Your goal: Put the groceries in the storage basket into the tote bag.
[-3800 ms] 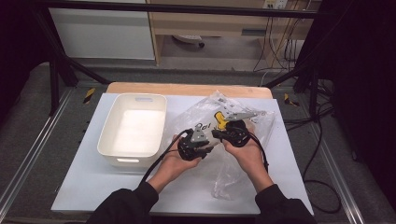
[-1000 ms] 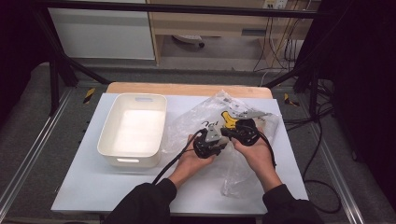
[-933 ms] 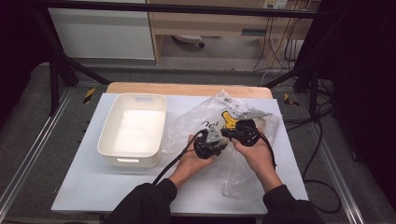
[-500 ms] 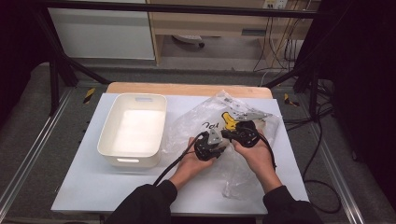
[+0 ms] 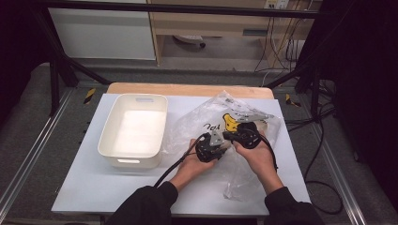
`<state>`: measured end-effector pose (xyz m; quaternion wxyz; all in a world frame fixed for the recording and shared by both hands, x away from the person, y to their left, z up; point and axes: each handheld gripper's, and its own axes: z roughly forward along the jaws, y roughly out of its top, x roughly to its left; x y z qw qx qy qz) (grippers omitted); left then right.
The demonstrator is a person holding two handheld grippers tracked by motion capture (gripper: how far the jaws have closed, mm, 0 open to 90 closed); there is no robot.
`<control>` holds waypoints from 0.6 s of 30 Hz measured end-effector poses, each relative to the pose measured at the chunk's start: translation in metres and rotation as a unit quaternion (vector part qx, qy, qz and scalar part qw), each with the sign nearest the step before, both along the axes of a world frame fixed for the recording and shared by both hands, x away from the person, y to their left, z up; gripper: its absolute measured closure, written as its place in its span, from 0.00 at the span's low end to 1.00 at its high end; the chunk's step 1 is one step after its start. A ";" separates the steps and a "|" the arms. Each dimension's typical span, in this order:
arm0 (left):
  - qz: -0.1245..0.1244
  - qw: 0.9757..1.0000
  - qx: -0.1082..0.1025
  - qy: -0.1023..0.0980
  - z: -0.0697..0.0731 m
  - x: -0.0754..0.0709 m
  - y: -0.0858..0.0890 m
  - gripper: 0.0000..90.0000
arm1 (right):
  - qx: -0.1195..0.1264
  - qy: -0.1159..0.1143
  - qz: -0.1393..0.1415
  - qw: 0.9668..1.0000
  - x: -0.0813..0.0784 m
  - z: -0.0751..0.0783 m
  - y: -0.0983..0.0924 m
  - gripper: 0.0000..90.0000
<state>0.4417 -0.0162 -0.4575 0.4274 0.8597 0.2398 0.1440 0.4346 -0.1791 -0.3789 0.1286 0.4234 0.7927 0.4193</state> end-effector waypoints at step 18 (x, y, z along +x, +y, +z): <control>0.010 0.999 -0.036 -0.002 0.016 -0.028 0.036 0.61 | -0.004 0.011 -0.006 1.000 -0.005 -0.007 -0.002 1.00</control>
